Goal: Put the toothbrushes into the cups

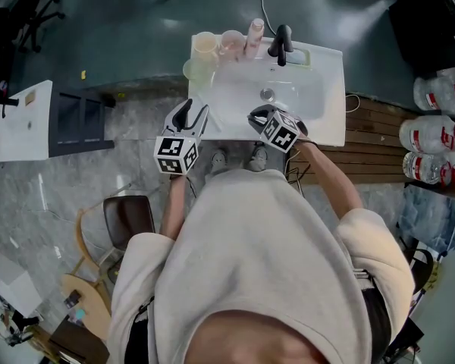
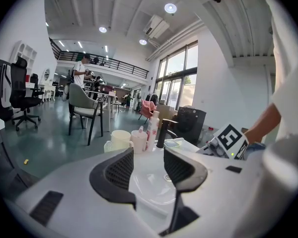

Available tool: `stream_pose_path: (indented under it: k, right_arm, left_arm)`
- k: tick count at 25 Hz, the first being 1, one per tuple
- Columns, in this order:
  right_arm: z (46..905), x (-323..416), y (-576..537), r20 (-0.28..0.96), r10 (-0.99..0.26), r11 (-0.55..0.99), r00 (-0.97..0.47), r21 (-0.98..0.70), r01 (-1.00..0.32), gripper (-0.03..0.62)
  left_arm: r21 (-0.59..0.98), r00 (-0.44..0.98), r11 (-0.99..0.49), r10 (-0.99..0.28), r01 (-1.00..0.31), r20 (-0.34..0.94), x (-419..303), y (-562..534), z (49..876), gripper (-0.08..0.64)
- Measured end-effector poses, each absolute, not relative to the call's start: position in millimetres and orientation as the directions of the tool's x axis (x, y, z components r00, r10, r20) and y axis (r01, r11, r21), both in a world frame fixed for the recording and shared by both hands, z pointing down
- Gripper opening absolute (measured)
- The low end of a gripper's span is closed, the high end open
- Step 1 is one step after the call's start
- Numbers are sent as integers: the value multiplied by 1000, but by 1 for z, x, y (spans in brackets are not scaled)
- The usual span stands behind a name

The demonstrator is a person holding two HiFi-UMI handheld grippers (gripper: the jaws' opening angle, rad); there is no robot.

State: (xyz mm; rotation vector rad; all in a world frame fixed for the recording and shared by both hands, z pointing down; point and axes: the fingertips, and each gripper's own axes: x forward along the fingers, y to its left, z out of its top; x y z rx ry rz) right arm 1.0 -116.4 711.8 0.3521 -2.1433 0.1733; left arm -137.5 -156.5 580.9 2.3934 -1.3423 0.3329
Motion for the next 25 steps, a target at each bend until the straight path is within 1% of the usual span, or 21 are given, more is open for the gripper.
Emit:
stream_pose_path:
  k: [6, 12, 15, 19, 25]
  right_arm:
    - [687, 7, -136, 796, -250, 937, -552, 56, -344, 55]
    - [651, 5, -161, 716, -341, 898, -609, 55, -437, 51]
    - [627, 5, -180, 645, -405, 859, -648, 26, -512, 49]
    - [591, 4, -206, 525, -487, 794, -698, -65, -604, 49]
    - [540, -2, -243, 358, -581, 724, -731, -183, -665, 49]
  left_arm:
    - [204, 518, -477, -768, -855, 376, -136, -158, 579, 189]
    - [202, 513, -472, -773, -858, 373, -138, -159, 578, 189]
    - [200, 509, -469, -776, -860, 371, -140, -159, 578, 189]
    - [197, 502, -462, -782, -865, 370, -143, -158, 576, 189]
    - [195, 486, -445, -791, -874, 373, -151, -157, 575, 187]
